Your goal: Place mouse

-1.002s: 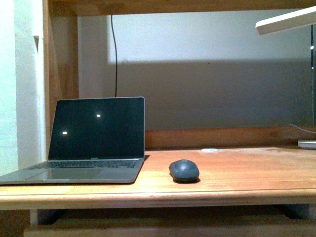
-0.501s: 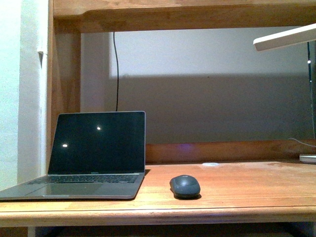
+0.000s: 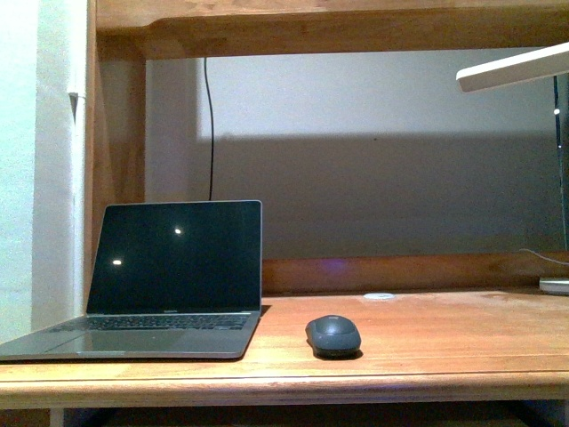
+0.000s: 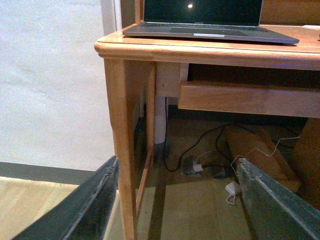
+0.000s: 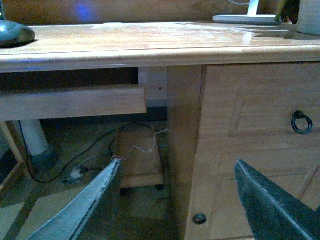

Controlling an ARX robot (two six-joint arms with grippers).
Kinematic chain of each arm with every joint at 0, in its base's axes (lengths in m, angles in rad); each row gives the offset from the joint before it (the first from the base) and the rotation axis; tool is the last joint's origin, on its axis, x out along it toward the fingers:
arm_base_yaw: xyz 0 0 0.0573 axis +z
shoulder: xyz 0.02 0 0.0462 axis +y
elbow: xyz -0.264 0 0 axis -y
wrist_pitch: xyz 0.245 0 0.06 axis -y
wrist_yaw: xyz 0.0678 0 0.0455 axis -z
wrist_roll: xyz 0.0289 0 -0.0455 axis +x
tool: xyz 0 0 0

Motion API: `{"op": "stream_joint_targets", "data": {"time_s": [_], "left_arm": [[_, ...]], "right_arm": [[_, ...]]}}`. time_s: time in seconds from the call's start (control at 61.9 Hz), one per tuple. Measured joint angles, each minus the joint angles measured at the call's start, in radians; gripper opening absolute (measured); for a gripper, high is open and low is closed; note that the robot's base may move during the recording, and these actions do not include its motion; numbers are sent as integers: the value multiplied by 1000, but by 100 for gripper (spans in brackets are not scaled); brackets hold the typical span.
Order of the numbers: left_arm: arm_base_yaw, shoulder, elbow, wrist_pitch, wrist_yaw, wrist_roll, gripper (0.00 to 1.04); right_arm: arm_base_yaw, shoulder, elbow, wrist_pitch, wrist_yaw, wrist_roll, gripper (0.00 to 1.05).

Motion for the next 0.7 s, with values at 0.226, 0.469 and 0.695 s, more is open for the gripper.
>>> {"op": "stream_joint_targets", "data": {"time_s": [0.226, 0.469, 0.695], "left_arm": [[0, 0, 0, 0, 0, 1, 97], [0, 0, 0, 0, 0, 1, 97], [0, 0, 0, 0, 0, 1, 97]], "right_arm": [[0, 0, 0, 0, 0, 0, 97], [0, 0, 0, 0, 0, 0, 97], [0, 0, 0, 0, 0, 0, 97]]}}
